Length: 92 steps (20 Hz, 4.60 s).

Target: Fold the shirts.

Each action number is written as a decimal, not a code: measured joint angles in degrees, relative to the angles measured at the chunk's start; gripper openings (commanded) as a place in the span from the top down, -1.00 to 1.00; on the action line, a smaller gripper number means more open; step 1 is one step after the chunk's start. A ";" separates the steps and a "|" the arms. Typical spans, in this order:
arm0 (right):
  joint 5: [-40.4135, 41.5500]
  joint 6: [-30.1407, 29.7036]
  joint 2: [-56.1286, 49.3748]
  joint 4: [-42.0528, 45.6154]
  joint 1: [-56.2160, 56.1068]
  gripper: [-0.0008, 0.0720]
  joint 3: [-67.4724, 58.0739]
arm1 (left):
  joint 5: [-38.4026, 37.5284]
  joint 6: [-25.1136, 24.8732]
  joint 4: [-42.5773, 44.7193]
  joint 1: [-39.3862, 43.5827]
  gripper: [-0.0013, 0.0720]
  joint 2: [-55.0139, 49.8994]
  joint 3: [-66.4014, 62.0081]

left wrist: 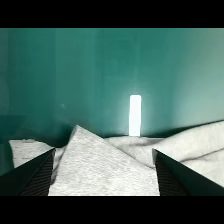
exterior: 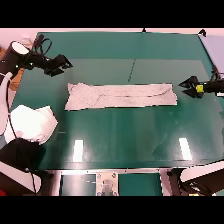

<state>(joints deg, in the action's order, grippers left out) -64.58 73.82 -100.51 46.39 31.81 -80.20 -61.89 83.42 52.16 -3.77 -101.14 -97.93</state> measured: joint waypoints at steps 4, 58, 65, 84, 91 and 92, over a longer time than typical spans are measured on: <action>-5.11 -4.42 -5.60 -1.25 -0.70 -0.48 -1.77 | -1.66 0.39 0.11 1.05 -1.00 -0.13 -0.57; 24.65 7.34 -6.36 -10.10 -65.00 -0.46 -8.66 | -20.15 -7.17 -17.11 1.40 0.91 -7.41 -18.53; 11.76 8.17 -0.70 -1.16 -48.15 -0.51 -9.20 | -21.11 -8.74 -15.10 1.05 0.91 -7.32 -18.34; 0.68 -1.14 -4.52 -11.69 -32.39 0.94 2.27 | -21.20 -8.83 -14.82 1.11 0.91 -7.32 -18.32; -0.74 1.16 4.85 -11.37 -14.14 0.94 3.04 | -21.99 -8.55 -14.80 1.07 0.91 -7.32 -18.32; -1.07 1.70 6.88 -11.26 -9.55 0.94 4.24 | -22.25 -8.55 -14.80 1.07 0.91 -7.32 -18.32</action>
<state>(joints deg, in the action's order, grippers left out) -65.65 75.53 -93.62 35.14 22.26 -75.96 -84.14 74.87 37.36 -2.70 -108.47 -116.25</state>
